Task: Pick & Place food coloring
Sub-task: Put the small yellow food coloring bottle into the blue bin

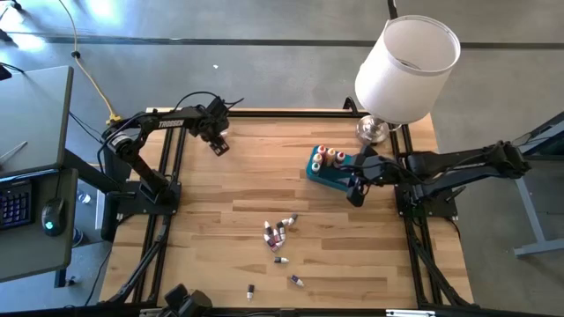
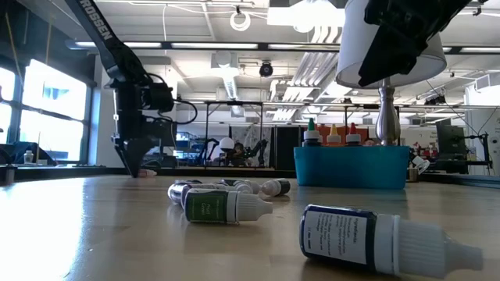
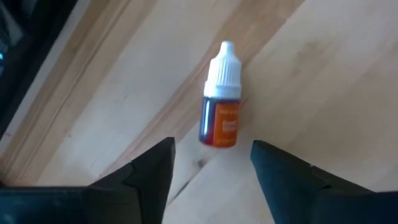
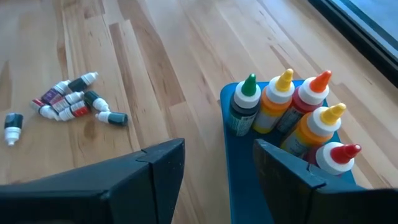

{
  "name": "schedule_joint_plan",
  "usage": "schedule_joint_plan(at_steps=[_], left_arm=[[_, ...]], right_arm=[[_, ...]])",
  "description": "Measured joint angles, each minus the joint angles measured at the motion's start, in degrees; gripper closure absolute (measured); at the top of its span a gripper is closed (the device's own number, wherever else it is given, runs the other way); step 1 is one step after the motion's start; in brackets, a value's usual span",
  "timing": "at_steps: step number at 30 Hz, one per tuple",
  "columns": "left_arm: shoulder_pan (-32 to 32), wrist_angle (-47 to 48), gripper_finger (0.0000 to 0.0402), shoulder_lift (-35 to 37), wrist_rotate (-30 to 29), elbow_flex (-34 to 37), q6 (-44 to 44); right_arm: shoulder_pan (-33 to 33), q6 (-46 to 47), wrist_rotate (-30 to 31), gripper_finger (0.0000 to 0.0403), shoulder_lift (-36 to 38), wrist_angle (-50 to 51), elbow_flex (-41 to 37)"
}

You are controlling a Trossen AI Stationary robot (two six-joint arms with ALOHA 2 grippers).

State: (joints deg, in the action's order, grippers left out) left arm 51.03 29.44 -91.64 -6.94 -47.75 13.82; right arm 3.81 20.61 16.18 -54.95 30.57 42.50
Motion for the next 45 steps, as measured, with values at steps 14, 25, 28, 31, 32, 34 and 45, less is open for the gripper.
schedule_joint_plan(at_steps=[14, 25, 28, 31, 32, 34, 45], left_arm=[[-0.1, -5.5, 0.0165, -0.1, 2.0, 0.0, 1.3], [0.0, -3.6, 0.0202, -0.1, 1.5, 0.0, 0.9], [0.0, -3.5, 0.0242, -0.3, 1.6, 0.0, 0.1], [-0.1, -3.4, 0.0285, -0.4, 1.7, 0.0, -0.8], [-0.1, -3.5, 0.0299, -0.4, 1.7, 0.0, -1.4], [0.0, -3.5, 0.0325, -0.4, 2.3, 0.0, -3.3], [-7.1, -7.1, 0.0355, 0.4, 11.0, 0.1, -13.5]], right_arm=[[0.0, 0.0, -0.1, 0.0218, -0.6, -0.9, 0.0], [0.0, 0.5, -0.1, 0.0218, -0.6, -1.3, 0.0], [0.0, 1.6, -0.3, 0.0219, -0.6, -1.3, 0.0], [0.0, 1.9, -0.3, 0.0217, -0.6, -1.3, 0.0], [0.0, 1.9, -0.3, 0.0217, -0.6, -1.3, 0.0], [0.0, 1.9, -0.3, 0.0218, -0.6, -1.3, 0.0], [0.0, 3.6, -0.3, 0.0219, -0.6, -1.3, 0.0]])
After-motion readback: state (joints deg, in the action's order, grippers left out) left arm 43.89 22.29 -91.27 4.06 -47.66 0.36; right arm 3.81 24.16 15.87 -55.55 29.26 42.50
